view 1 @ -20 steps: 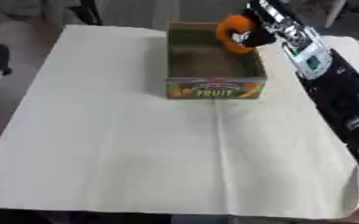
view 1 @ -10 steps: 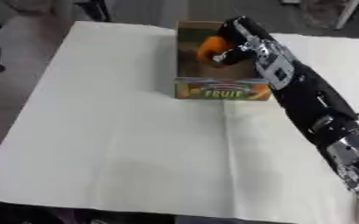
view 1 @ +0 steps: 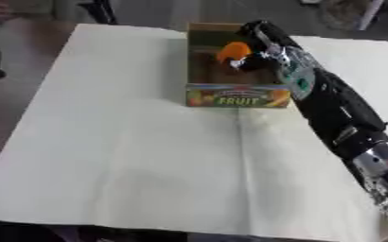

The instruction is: Pick up objects on the table and place them in the box.

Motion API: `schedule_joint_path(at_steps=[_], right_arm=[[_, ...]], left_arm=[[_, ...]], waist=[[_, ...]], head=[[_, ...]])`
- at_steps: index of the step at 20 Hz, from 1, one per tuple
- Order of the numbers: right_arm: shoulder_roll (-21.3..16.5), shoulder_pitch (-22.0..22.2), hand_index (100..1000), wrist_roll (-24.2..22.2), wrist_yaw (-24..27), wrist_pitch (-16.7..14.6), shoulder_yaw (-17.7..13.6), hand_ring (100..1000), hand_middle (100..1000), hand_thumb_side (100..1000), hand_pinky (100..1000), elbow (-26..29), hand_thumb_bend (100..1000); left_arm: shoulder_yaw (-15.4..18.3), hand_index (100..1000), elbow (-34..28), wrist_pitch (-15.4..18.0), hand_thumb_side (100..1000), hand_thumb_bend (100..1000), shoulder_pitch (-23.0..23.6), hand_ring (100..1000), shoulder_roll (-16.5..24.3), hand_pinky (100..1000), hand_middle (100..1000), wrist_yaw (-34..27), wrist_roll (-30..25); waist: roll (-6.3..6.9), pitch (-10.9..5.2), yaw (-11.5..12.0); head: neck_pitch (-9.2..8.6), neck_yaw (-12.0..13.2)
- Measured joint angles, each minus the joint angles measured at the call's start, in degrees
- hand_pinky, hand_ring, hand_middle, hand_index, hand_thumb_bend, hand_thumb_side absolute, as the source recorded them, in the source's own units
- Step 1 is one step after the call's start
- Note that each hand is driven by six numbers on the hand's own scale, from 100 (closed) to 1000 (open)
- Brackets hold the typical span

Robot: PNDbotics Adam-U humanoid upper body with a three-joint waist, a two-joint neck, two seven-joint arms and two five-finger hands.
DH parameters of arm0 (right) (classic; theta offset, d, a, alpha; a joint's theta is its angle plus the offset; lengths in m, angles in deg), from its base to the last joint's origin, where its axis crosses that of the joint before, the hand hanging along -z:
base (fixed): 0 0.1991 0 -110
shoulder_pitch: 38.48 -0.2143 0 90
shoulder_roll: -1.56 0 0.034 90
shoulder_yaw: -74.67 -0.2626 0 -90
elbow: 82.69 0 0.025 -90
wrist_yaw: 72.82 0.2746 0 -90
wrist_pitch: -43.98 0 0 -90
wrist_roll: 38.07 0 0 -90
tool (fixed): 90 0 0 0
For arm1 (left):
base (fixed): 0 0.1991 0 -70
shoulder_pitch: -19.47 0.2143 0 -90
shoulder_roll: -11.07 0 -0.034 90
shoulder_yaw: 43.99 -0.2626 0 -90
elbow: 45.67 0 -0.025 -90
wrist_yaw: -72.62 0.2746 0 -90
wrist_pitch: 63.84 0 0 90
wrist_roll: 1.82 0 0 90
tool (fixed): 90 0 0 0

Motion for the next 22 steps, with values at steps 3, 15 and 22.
schedule_joint_path(at_steps=[3,15,22], right_arm=[[-0.7,0.5,826,-0.8,1.0,-0.2,0.0,813,758,278,742,2.0,436],[-8.7,9.3,815,-1.5,18.2,1.4,1.0,793,719,212,698,20.9,429],[-11.9,18.9,804,1.4,34.1,4.7,-0.4,776,690,201,665,34.0,430]], left_arm=[[0.0,724,0.0,0.0,386,632,0.3,636,0.0,612,589,0.0,0.0],[0.7,723,0.1,0.2,387,631,2.4,636,0.0,612,589,0.0,0.7],[1.3,723,0.4,0.3,388,630,3.1,636,0.1,612,589,0.0,1.3]], waist=[[0.12,-0.16,-0.6],[0.73,-1.67,-5.6],[0.87,-2.13,-8.8]], head=[[0.0,0.3],[0.35,3.2],[0.61,4.5]])
